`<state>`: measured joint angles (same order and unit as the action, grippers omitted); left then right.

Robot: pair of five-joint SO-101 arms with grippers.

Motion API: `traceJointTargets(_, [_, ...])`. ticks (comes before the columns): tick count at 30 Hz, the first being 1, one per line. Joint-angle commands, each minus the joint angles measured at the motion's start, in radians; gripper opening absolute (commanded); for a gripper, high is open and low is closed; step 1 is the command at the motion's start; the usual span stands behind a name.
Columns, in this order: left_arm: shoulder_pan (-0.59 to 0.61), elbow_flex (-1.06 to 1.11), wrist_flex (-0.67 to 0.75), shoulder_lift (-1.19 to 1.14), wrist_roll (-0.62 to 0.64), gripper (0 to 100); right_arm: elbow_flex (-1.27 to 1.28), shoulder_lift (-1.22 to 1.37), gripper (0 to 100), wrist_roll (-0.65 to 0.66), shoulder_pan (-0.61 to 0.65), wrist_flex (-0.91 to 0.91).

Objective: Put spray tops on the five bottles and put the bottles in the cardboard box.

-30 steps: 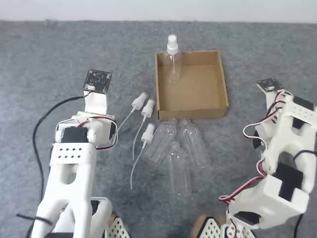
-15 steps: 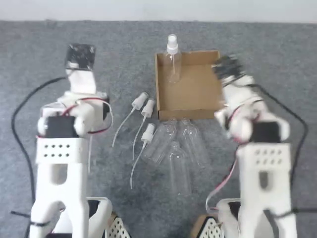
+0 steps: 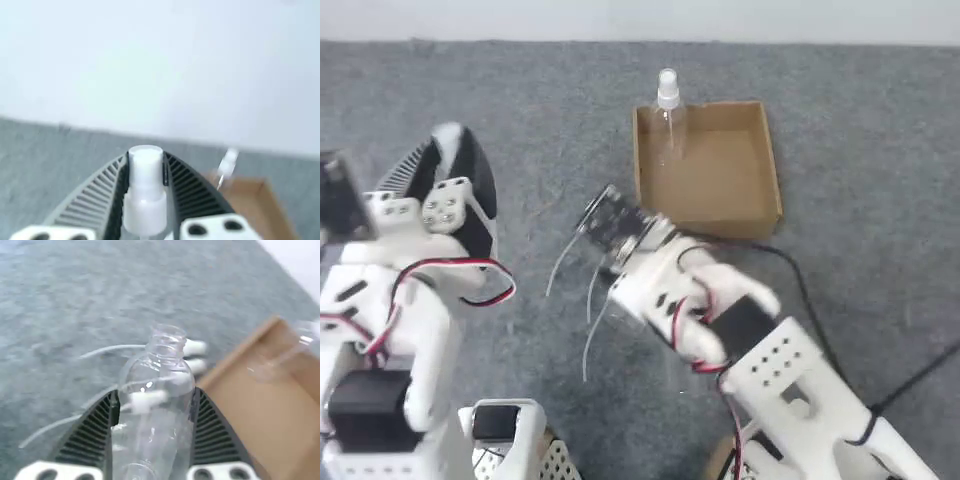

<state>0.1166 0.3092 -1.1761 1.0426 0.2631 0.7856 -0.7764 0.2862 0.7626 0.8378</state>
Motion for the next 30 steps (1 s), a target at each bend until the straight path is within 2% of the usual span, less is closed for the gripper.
traceJointTargets(1, [-0.005,-0.042,0.1,0.006,0.098,1,0.06,-0.042,0.6,-0.012,0.081,-0.117])
traceJointTargets(5, [-0.032,0.002,0.157,0.008,0.173,1,0.071,-0.042,0.6,-0.012,0.101,-0.13])
traceJointTargets(9, [-0.075,0.068,0.233,0.006,0.175,1,0.072,-0.042,0.6,-0.012,0.101,-0.125])
traceJointTargets(13, [-0.068,0.165,0.367,0.006,0.17,1,0.074,-0.042,0.6,-0.012,0.101,-0.124])
traceJointTargets(19, [-0.068,0.257,0.456,0.003,0.169,1,0.074,-0.042,0.6,-0.012,0.101,-0.124])
traceJointTargets(30, [-0.075,0.34,0.468,0.005,0.15,1,0.074,-0.042,0.6,-0.012,0.099,-0.124])
